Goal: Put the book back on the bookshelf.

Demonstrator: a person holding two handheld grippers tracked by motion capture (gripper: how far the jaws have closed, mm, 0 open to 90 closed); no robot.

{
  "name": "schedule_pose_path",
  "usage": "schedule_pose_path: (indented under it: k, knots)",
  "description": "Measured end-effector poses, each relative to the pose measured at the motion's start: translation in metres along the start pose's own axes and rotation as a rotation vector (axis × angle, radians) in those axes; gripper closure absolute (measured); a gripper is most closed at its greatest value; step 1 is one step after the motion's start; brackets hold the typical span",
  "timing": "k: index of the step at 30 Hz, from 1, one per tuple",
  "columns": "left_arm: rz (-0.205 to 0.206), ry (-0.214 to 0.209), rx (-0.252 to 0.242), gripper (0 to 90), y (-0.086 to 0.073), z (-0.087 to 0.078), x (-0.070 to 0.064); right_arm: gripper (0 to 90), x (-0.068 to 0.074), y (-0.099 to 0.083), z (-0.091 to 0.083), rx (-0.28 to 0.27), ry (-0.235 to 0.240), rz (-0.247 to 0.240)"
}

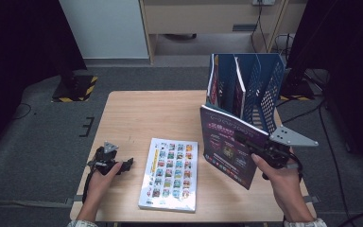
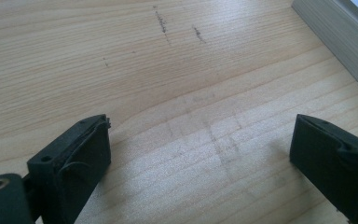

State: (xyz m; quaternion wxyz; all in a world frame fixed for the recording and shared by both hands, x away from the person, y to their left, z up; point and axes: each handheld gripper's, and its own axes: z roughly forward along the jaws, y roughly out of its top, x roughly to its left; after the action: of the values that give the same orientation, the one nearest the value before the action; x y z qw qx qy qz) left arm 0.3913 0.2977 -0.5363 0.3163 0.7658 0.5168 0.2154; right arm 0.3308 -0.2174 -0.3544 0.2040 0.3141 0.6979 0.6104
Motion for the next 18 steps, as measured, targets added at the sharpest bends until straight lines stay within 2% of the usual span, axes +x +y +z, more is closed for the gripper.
schedule_pose_path:
  k: [10,15,18]
  knots:
    - [0.000,-0.001,0.001,4.0,0.000,0.000,0.000,83.7,-0.010,-0.003,-0.017,0.016,-0.027,0.001]
    - [0.000,0.000,0.001,3.9,0.000,0.000,0.000,83.7,-0.013,0.003,-0.026,0.011,-0.028,0.006]
    - [0.000,0.002,0.001,3.8,0.000,0.000,0.000,83.7,-0.016,0.008,-0.029,0.000,-0.015,0.026]
